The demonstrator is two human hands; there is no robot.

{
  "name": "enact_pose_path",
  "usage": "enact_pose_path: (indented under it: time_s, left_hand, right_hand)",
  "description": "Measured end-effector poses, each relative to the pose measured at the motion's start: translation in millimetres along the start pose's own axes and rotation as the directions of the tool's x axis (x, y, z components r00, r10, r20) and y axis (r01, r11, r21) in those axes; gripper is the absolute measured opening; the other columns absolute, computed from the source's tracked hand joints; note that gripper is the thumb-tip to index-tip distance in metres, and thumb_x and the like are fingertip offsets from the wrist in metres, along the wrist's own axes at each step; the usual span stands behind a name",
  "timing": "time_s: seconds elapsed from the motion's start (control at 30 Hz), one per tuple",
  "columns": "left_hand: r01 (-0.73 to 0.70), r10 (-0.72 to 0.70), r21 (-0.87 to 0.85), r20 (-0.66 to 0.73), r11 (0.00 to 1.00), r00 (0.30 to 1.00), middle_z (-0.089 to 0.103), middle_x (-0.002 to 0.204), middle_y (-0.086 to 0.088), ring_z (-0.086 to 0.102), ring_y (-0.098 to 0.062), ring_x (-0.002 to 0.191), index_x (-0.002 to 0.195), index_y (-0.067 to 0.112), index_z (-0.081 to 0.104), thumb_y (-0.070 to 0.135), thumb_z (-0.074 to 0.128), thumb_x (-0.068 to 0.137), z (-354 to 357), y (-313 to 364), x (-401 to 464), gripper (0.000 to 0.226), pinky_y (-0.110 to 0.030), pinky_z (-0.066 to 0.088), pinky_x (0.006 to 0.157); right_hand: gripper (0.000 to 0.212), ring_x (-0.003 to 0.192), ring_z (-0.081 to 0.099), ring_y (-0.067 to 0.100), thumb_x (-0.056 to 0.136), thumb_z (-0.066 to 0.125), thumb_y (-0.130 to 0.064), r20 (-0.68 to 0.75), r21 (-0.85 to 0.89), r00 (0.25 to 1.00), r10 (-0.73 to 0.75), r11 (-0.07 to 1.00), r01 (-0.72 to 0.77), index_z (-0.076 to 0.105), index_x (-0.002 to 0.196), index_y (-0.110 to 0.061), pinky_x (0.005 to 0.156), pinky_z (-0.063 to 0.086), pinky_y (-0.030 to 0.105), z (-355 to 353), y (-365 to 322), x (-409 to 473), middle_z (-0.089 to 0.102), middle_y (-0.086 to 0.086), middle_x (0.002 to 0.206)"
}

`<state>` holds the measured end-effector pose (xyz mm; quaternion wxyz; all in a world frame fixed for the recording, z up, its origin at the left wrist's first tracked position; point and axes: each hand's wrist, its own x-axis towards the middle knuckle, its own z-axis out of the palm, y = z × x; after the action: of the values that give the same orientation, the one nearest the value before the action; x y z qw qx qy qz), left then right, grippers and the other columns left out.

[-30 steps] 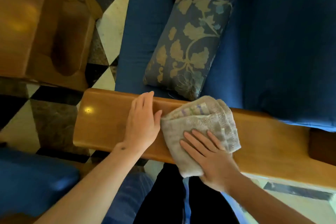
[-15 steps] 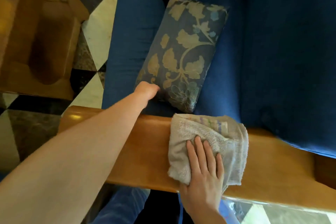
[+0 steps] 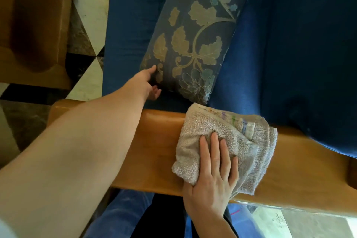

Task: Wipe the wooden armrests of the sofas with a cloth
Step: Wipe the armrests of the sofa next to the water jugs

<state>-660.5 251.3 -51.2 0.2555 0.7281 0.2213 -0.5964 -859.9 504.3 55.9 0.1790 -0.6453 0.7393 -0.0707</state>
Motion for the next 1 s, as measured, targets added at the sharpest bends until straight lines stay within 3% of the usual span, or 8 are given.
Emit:
enact_pose_path:
  time_s: [0.13, 0.3, 0.43, 0.57, 0.63, 0.7, 0.8, 1.0]
  left_hand:
    - [-0.09, 0.102, -0.154, 0.066, 0.984, 0.993, 0.061, 0.125, -0.014, 0.059, -0.041, 0.111, 0.127, 0.012, 0.058, 0.029, 0.095, 0.069, -3.5, 7.2, -0.6, 0.071, -0.056, 0.055, 0.093]
    - [-0.284, 0.325, -0.233, 0.161, 0.93, 0.932, 0.073, 0.113, -0.007, 0.071, -0.025, 0.101, 0.13, 0.014, 0.06, 0.029, 0.09, 0.075, 10.2, 15.3, -31.6, 0.065, -0.037, 0.061, 0.077]
    - [-0.647, 0.652, -0.089, 0.166, 0.757, 0.74, 0.074, 0.109, 0.004, 0.074, -0.014, 0.096, 0.118, 0.022, 0.06, 0.04, 0.088, 0.066, 43.6, -11.1, -89.5, 0.061, -0.029, 0.058, 0.068]
    - [-0.94, 0.863, 0.244, 0.391, 0.238, 0.32, 0.074, 0.096, 0.014, 0.072, -0.006, 0.091, 0.11, 0.027, 0.065, 0.042, 0.081, 0.073, 71.9, -68.3, -129.6, 0.043, -0.029, 0.059, 0.079]
    - [-0.883, 0.825, 0.426, 0.558, -0.197, 0.085, 0.073, 0.088, 0.011, 0.071, -0.017, 0.082, 0.113, 0.023, 0.062, 0.041, 0.078, 0.077, 82.4, -90.0, -137.6, 0.044, -0.031, 0.056, 0.071]
    - [-0.674, 0.692, 0.5, 0.721, -0.543, -0.023, 0.073, 0.088, 0.002, 0.07, -0.03, 0.079, 0.12, 0.022, 0.056, 0.039, 0.075, 0.08, 96.0, -100.1, -142.6, 0.048, -0.036, 0.048, 0.062]
    - [-0.482, 0.524, 0.496, 0.847, -0.722, 0.088, 0.071, 0.095, -0.005, 0.067, -0.038, 0.08, 0.124, 0.024, 0.047, 0.036, 0.073, 0.084, 119.5, -102.6, -150.9, 0.05, -0.036, 0.04, 0.06]
    - [-0.629, 0.254, 0.386, 0.922, -0.675, 0.293, 0.065, 0.092, -0.01, 0.065, -0.039, 0.085, 0.103, 0.015, 0.054, 0.025, 0.066, 0.09, 150.5, -147.9, -161.1, 0.02, -0.036, 0.04, 0.062]
  right_hand:
    - [0.083, 0.158, 0.021, 0.019, 0.082, 0.055, -0.043, -0.008, -0.033, 1.0, -0.03, 0.999, 0.03, 0.033, 0.159, -0.025, 0.128, 0.01, 0.048, 0.5, 2.6, -1.9, 0.032, 0.001, 0.168]
    - [0.084, 0.156, 0.024, 0.022, 0.08, 0.056, -0.044, -0.013, -0.049, 0.998, -0.061, 0.997, 0.061, 0.034, 0.159, -0.024, 0.128, 0.01, 0.048, 1.1, 3.0, -0.6, 0.033, 0.002, 0.168]
    - [0.084, 0.154, 0.029, 0.022, 0.079, 0.059, -0.05, -0.032, -0.05, 0.997, -0.065, 0.997, 0.064, 0.04, 0.157, -0.023, 0.125, 0.017, 0.049, -4.4, 2.5, -0.8, 0.037, 0.001, 0.166]
    - [0.08, 0.152, 0.034, 0.021, 0.077, 0.059, -0.049, -0.024, -0.034, 0.997, -0.07, 0.997, 0.07, 0.052, 0.152, -0.022, 0.119, 0.027, 0.051, -6.5, 2.0, 1.6, 0.039, -0.001, 0.165]
    - [0.078, 0.151, 0.035, 0.019, 0.077, 0.056, -0.051, -0.026, -0.011, 0.997, -0.079, 0.997, 0.079, 0.056, 0.149, -0.023, 0.117, 0.028, 0.05, -7.3, 1.6, 3.4, 0.041, -0.001, 0.164]
    - [0.078, 0.151, 0.035, 0.018, 0.077, 0.055, -0.053, -0.033, 0.014, 0.996, -0.081, 0.997, 0.082, 0.056, 0.149, -0.024, 0.117, 0.027, 0.048, -7.8, 2.0, 3.9, 0.042, -0.002, 0.163]
    - [0.083, 0.152, 0.034, 0.018, 0.073, 0.059, -0.055, -0.012, 0.04, 0.996, -0.09, 0.995, 0.091, 0.054, 0.15, -0.026, 0.118, 0.027, 0.048, -8.8, 4.5, 5.2, 0.041, -0.002, 0.164]
    - [0.078, 0.154, 0.03, 0.019, 0.076, 0.055, -0.048, 0.083, 0.028, 0.99, -0.117, 0.993, 0.115, 0.053, 0.15, -0.024, 0.121, 0.019, 0.047, -8.6, 9.9, 3.7, 0.039, -0.003, 0.165]
